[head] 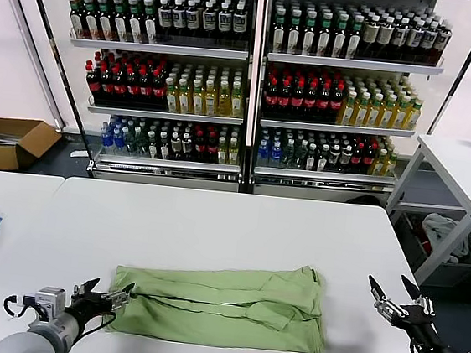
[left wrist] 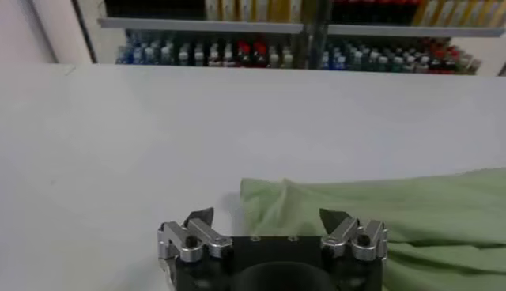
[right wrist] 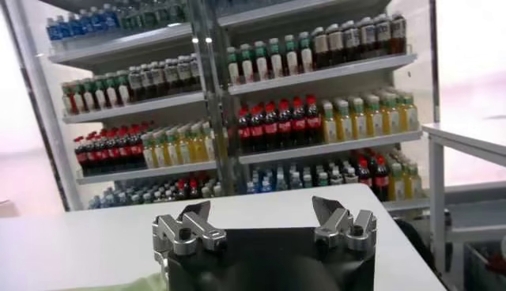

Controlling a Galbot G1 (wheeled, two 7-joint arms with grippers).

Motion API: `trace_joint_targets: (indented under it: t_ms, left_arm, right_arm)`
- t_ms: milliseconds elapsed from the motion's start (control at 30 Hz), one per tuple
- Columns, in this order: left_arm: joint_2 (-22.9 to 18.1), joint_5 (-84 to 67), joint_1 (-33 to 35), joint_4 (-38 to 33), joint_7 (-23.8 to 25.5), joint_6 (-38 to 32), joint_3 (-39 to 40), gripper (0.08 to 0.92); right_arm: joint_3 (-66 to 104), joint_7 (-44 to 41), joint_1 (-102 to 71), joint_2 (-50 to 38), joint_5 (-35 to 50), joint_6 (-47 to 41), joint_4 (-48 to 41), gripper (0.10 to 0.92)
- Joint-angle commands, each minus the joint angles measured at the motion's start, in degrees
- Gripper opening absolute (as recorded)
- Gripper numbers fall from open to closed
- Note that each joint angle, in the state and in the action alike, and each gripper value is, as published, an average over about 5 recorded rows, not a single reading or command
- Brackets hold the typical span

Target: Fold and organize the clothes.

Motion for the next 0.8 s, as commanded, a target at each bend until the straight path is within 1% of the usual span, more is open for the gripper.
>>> trace_joint_targets:
  t_ms: [33, 133, 333, 533, 633, 800]
  left_arm:
    - [-2.6, 0.3, -0.9, 0.1, -11.7, 2.1, 5.9, 0.822]
    - [-3.0, 1.3, -0.8, 0.5, -11.2, 1.8, 7.0, 0.792]
    - [-3.6, 2.4, -0.3, 0.4, -9.2, 1.3, 8.1, 0.631]
    - [-3.5, 4.9, -0.3, 1.3, -5.5, -0.3, 7.3, 0.458]
    - [-2.7, 7.1, 0.2, 1.0, -2.3, -2.5, 6.1, 0.371]
    - [-1.6, 14.8, 1.7, 2.1, 6.5, -5.8, 3.3, 0.224]
  right_arm:
    - [1.6, 0.1, -0.2, 0.3, 1.2, 1.4, -1.3, 0.823]
    - [1.7, 0.2, -0.2, 0.4, 1.3, 1.4, -1.3, 0.823]
    - [1.7, 0.4, 0.4, 0.2, 1.2, 1.0, -0.8, 0.823]
    - [2.1, 0.4, 0.5, 0.0, 1.4, 1.0, -0.6, 0.823]
    - [2.0, 0.4, 0.8, -0.1, 1.4, 1.1, -0.6, 0.823]
    - [0.9, 0.6, 2.0, -0.1, 1.3, 1.2, -0.7, 0.823]
